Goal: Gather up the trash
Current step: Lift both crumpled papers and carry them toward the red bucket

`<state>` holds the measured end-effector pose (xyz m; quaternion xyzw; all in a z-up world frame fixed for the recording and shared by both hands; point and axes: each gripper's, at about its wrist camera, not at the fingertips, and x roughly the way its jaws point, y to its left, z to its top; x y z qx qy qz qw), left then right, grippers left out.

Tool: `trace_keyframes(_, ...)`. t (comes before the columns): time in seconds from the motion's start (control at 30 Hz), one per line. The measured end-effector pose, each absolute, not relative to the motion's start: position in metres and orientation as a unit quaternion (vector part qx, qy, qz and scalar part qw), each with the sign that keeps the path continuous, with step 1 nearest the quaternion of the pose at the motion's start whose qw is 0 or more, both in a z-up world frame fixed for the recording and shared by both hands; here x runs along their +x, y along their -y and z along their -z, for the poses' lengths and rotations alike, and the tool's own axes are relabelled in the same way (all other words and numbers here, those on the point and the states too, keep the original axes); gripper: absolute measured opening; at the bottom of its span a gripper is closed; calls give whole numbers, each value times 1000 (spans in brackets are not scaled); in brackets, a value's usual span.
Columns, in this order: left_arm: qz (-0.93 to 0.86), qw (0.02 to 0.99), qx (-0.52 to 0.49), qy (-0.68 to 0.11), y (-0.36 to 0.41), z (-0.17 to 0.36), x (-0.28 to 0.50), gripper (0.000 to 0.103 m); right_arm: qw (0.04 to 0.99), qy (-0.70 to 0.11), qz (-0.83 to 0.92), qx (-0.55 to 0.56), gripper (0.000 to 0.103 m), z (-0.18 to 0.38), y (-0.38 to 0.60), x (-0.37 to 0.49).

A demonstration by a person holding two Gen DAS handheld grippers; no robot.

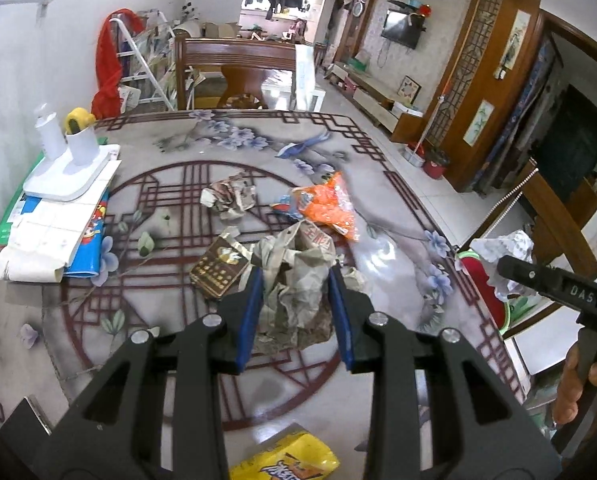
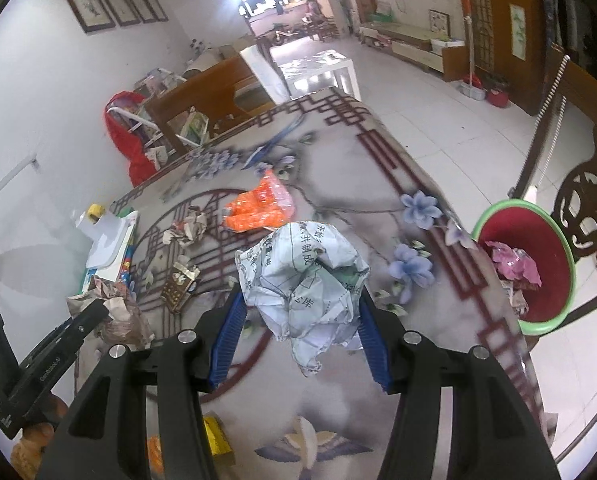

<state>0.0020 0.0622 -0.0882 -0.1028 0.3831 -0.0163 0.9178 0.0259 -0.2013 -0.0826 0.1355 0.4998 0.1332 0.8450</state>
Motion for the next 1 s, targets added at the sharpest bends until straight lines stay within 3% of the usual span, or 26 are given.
trace_keyframes(1.0,29,910,-91,-403,29,94,43,32,837,-511,-113,158,53,96,297,47)
